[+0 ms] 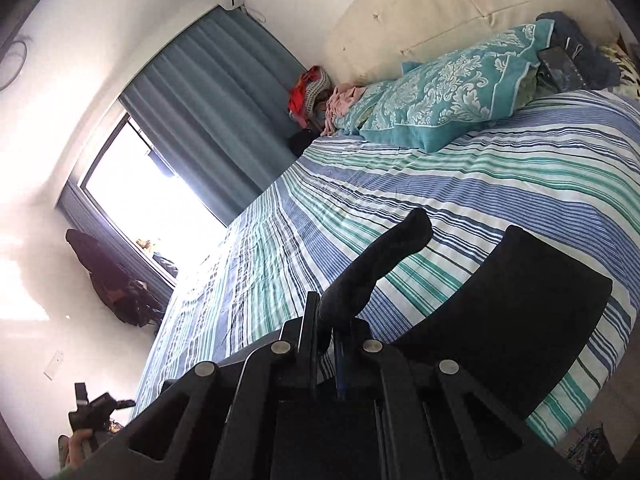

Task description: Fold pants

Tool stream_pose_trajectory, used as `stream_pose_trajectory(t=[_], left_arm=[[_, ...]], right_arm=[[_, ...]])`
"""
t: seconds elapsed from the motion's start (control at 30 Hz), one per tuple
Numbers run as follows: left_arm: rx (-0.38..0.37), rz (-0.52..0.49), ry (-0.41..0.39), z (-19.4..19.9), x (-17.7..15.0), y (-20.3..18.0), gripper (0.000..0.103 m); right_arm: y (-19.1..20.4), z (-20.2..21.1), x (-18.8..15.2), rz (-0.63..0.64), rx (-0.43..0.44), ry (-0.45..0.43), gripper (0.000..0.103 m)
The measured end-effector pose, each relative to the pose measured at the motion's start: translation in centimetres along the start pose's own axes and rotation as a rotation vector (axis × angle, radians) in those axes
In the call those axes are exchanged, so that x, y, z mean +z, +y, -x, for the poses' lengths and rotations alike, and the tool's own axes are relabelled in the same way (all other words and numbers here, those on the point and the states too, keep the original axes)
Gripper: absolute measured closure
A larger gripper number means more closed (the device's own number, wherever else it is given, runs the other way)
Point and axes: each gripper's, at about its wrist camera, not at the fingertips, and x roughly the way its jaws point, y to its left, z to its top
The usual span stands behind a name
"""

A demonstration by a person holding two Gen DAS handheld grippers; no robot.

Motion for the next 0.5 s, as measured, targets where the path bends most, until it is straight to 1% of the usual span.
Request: stream_pose_trajectory(t=[0.03, 0.07, 0.17, 0.27, 0.37, 0.4, 0.43, 0.47, 0.5], left_arm=[[0.024, 0.020, 0.010, -1.2, 1.2, -0.3, 0.001], [0.031, 0.043, 0.025, -2.4, 2.0, -0.5, 0.001], [0.031, 0.129, 0.088, -5.7, 3.7, -0.5, 0.001], [0.005, 0.205, 0.088, -7.5, 4.1, -0.6, 0.001], [-0.023, 0.250, 0.091, -8.5, 4.2, -0.7, 0.002], [-0.026, 0.261, 0.085, -8.6, 4.1, -0.6, 0.013], [-0.037, 0.270, 0.080, -8.4, 3.7, -0.5, 0.028], [-0.058, 0.271, 0.093, -8.6, 3.7, -0.4, 0.080], [-0.054, 0.263, 0.121, -8.7, 3.6, -0.3, 0.097]], right_arm=[[0.4, -0.1, 0.2, 0.004, 0.013, -0.004, 0.096], [0.7, 0.4, 0.2, 0.012, 0.023, -0.010, 0.096], [1.3, 1.2, 0.2, 0.034, 0.054, -0.034, 0.096], [1.4, 2.6, 0.4, 0.045, 0.084, -0.070, 0.096], [1.5, 3.6, 0.7, 0.075, 0.078, -0.098, 0.096], [1.5, 3.8, 0.8, 0.082, 0.076, -0.105, 0.096], [1.6, 3.9, 0.8, 0.086, 0.074, -0.110, 0.096], [1.5, 4.0, 0.9, 0.085, 0.074, -0.113, 0.096], [1.4, 3.9, 1.0, 0.084, 0.071, -0.113, 0.096]])
